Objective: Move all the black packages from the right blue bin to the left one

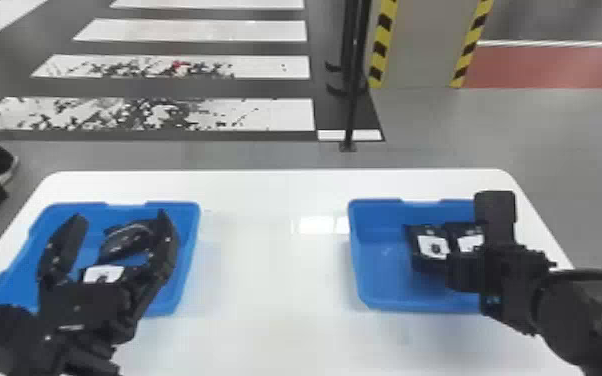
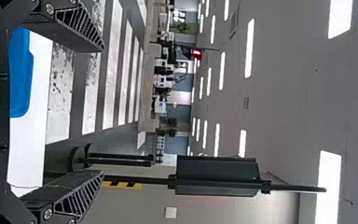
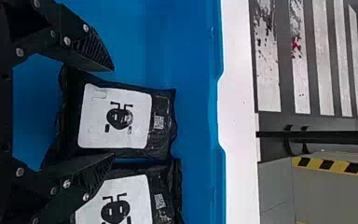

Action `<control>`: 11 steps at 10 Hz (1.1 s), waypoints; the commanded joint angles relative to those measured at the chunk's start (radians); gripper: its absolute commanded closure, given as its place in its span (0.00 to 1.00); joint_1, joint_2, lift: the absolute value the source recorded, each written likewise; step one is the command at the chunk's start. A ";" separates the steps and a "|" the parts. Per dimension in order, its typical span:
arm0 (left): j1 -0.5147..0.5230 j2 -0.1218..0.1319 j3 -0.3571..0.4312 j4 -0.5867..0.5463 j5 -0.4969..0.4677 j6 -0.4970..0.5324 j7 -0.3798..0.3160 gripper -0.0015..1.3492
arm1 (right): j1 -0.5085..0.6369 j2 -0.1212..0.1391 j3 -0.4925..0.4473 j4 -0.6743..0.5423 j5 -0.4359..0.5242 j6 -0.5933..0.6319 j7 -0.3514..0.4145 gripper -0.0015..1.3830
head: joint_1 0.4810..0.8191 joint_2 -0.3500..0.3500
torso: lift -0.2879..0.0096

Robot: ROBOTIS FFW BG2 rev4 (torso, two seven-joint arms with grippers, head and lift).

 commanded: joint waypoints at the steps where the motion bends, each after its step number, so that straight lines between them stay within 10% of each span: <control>1: 0.002 -0.001 0.003 0.000 -0.002 0.002 0.000 0.09 | -0.010 -0.001 -0.002 0.022 -0.001 0.024 0.002 0.53 | 0.63 0.49 | 0.52; 4: 0.002 -0.001 0.003 0.002 -0.008 -0.011 0.000 0.09 | 0.015 0.001 -0.012 0.005 -0.019 -0.001 0.003 0.82 | 0.63 0.49 | 0.52; 7: 0.000 -0.002 0.003 0.005 -0.012 -0.023 0.001 0.09 | 0.069 0.002 -0.014 -0.098 -0.090 -0.111 0.017 0.82 | 0.63 0.51 | 0.52; 11: -0.007 0.009 -0.047 0.000 0.129 -0.003 0.008 0.09 | 0.076 -0.013 0.008 -0.076 -0.222 -0.376 0.330 0.82 | 0.63 0.61 | 0.52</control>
